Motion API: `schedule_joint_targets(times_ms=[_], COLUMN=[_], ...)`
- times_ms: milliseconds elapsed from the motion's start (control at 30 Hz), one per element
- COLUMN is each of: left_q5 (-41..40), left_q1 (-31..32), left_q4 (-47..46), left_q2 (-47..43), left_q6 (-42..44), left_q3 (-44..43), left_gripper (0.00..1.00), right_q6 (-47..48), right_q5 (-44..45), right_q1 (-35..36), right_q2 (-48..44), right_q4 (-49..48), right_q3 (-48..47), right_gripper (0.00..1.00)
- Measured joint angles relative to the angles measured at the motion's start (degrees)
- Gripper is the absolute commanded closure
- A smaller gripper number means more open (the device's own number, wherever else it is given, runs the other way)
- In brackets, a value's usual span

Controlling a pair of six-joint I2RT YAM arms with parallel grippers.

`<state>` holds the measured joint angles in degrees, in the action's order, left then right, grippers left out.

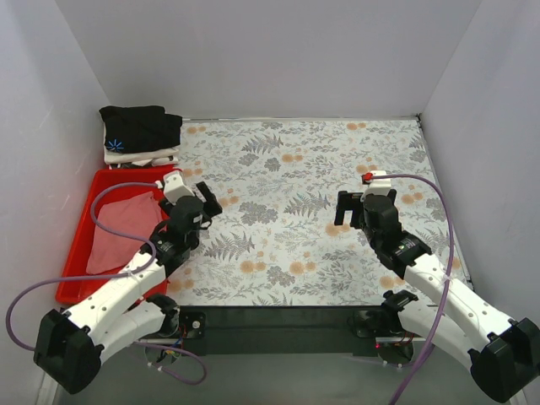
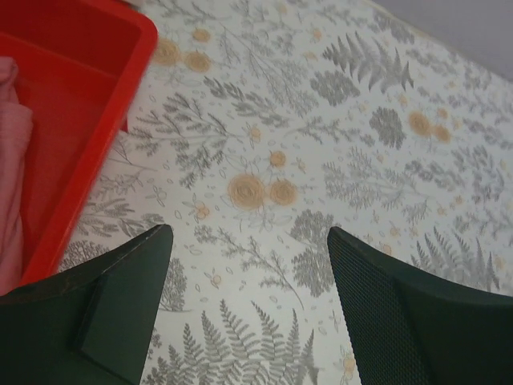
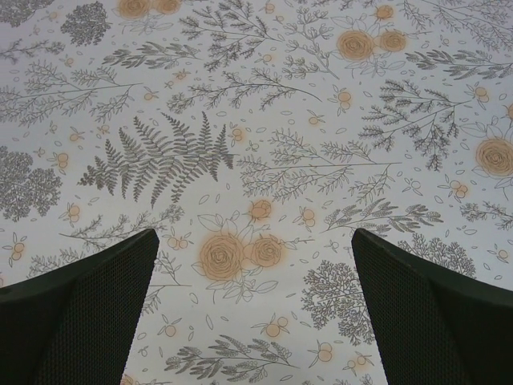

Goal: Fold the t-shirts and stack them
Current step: Grab the tshirt from the pile

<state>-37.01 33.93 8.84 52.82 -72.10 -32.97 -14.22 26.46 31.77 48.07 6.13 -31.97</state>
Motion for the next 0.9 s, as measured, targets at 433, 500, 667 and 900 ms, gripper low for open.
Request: schedule_joint_targets(times_ms=[433,500,667,900], left_q5=[10.6,10.5,13.6,14.0], left_q1=[-45.9,-49.3,-59.9,-61.2], left_q4=[-9.9,-10.2,-12.3,-13.4], left_q2=[16.9,15.9,20.9,29.9], left_q6=[-4.7,-5.1,-6.1,-5.6], left_q3=[-0.1,0.6,0.7,-0.2], left_gripper=[0.26,0.26,0.26,0.31], right_q6=[-1.7,-1.7,-1.4,-1.2], right_q5=[-13.9,-14.9,-16.8,-19.4], right_q1=[-0.7,-0.7,-0.9,-0.9], right_q2=[4.8,5.2,7.2,10.4], right_q4=[-0.6,-0.6,-0.6,-0.7], right_q3=[0.0,0.0,-0.1,-0.9], right_gripper=[0.01,0.02,0.02,0.02])
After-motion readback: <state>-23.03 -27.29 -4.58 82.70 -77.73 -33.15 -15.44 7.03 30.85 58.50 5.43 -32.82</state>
